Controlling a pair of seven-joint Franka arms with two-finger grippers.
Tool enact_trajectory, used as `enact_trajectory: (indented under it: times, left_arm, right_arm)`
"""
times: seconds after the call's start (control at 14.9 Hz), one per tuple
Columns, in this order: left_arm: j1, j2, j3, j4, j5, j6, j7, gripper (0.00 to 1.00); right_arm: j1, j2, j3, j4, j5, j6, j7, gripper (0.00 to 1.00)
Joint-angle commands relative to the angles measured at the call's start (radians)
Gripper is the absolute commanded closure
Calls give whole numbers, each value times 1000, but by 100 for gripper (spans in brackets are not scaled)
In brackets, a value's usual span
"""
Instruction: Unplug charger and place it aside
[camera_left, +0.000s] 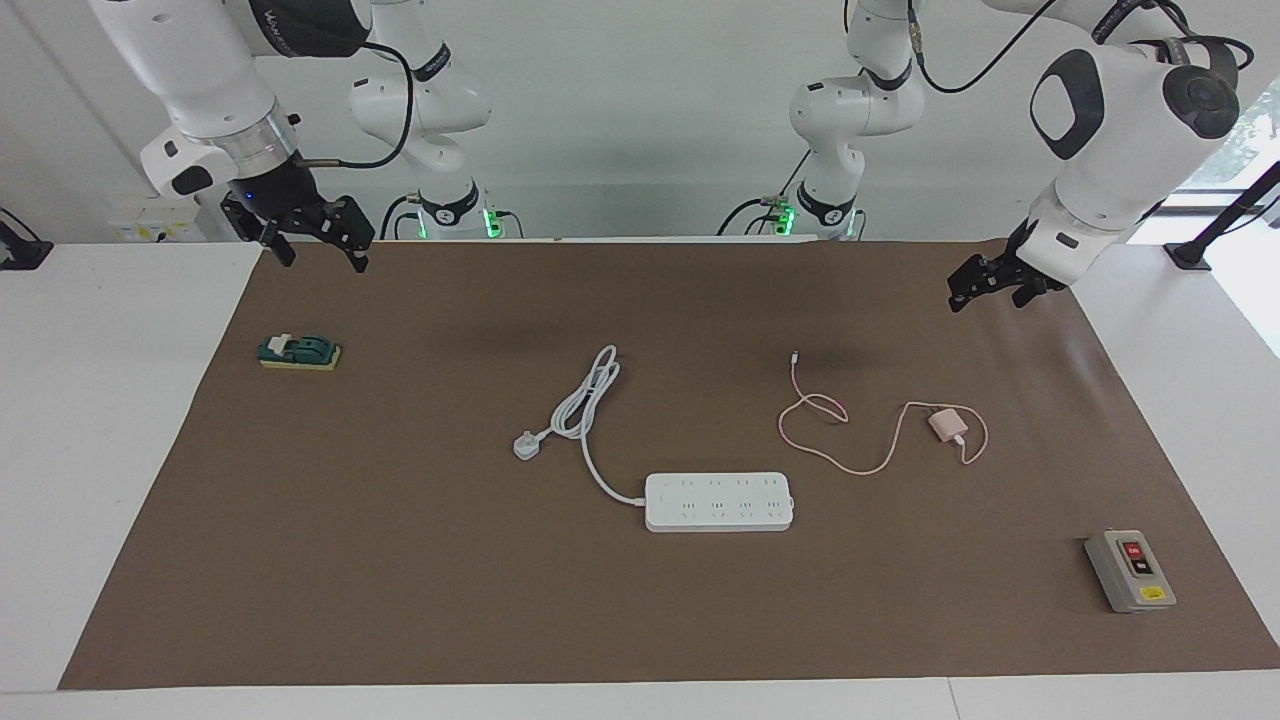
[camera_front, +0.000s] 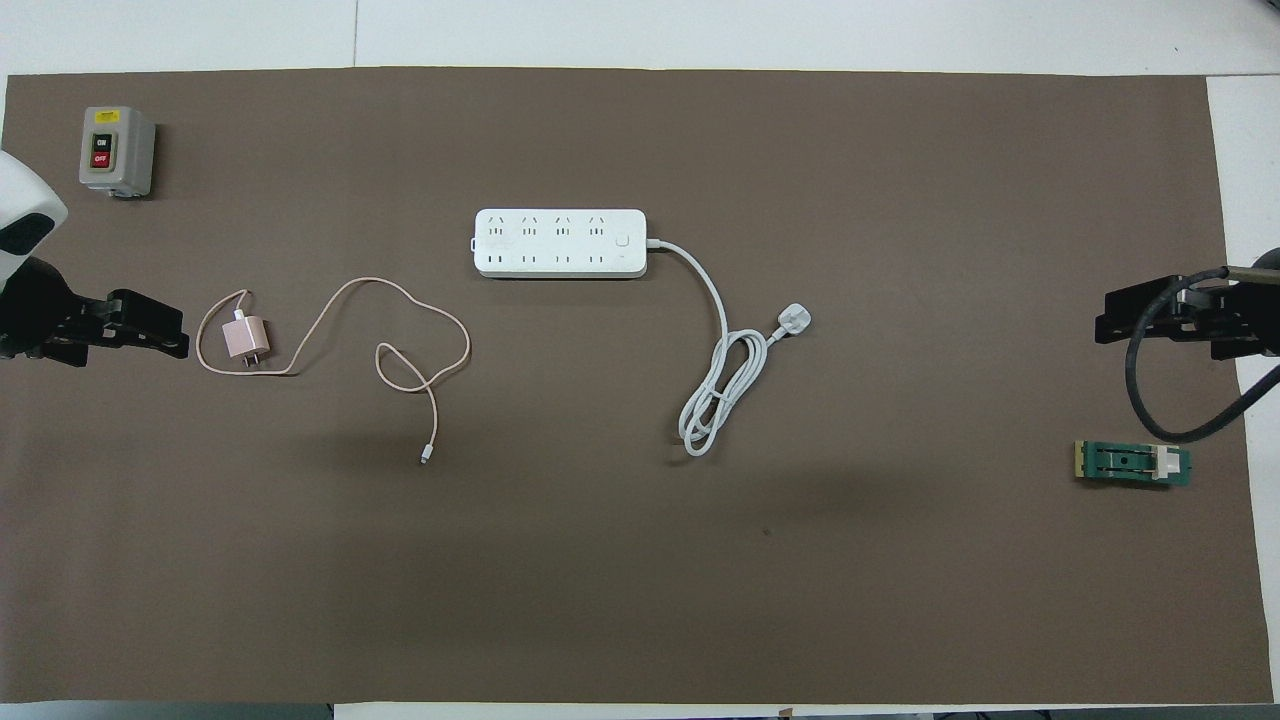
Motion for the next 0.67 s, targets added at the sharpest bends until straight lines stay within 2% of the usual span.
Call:
enact_trajectory:
  times: [0.0,0.4,0.6]
  left_arm:
    - [-1,-3,1,-11,10,28,3,0]
    - [-3,3,1,-5,10,39,2,0]
    - [-3,3,1,-5,10,37,2,0]
  right_arm:
    - [-27,59,10,73,-14,-21,-20,0]
    - [-34,56,12,64,-34,-3,-31,0]
    - [-54,56,12,70,-32,8,-100,0]
